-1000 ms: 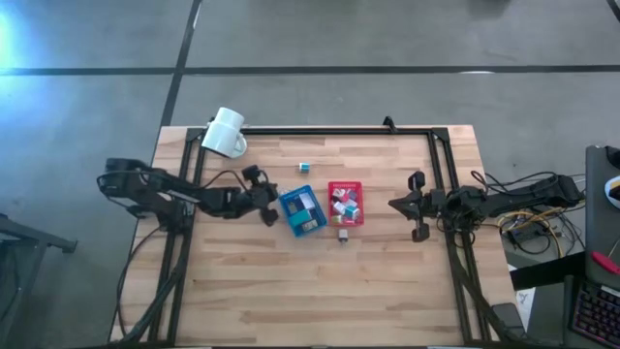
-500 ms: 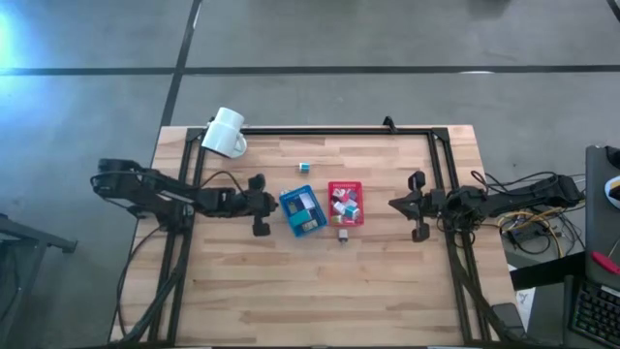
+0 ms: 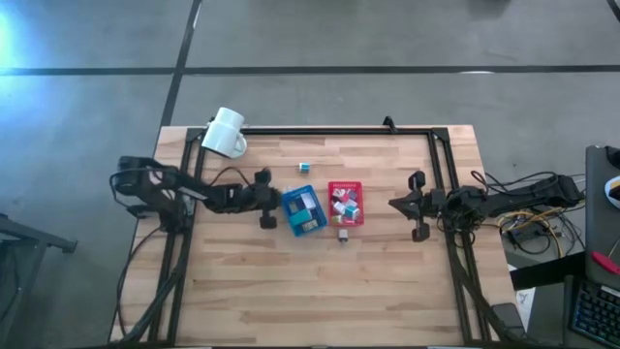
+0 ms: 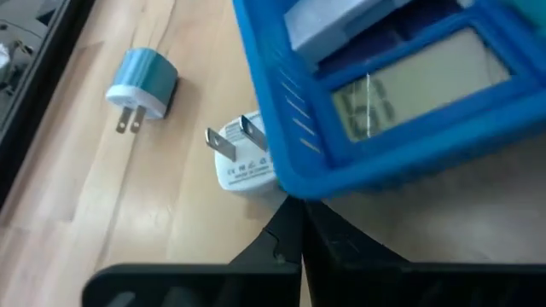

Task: Pick & Place Office items
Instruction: Adjust the bottom light blue charger adapter, then adjust the blue bin

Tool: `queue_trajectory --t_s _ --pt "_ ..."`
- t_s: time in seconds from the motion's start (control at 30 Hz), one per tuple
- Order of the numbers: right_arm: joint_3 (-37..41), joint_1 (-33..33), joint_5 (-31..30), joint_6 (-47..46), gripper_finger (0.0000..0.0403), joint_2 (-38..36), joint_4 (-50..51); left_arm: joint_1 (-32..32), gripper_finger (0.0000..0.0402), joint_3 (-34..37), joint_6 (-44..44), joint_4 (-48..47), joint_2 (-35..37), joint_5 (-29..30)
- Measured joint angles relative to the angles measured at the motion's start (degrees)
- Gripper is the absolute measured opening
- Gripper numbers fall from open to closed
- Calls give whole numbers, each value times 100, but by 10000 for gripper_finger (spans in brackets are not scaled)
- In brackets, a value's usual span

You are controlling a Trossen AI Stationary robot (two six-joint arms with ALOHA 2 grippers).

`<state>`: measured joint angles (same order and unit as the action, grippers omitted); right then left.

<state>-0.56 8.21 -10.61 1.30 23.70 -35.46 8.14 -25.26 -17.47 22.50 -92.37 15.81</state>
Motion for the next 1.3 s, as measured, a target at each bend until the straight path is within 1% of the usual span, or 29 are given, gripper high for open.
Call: queue_trajectory --t_s 0.3,0.5,0.7,0.87,0.93,1.03,1.13,1.3 --pt "0 2 0 -3 8 0 2 396 2 -285 -282 121 -289 63" --pt "0 1 1 -5 8 2 4 575 5 -314 -923 327 -329 60" --pt "0 1 2 -4 8 2 9 636 2 -334 -1425 369 -331 -144" --pt "0 2 2 -9 8 2 11 638 7 -334 -1781 196 -192 160" --pt "0 0 2 -7 8 2 11 638 7 -334 -1953 20 -88 -47" --pt "0 1 2 31 8 0 11 636 3 -334 -2121 -302 76 -713" --pt "0 0 2 95 8 2 11 627 3 -334 -2118 -489 164 -1181" --pt "0 2 2 189 8 1 15 524 6 -369 -2081 -503 165 -1398"
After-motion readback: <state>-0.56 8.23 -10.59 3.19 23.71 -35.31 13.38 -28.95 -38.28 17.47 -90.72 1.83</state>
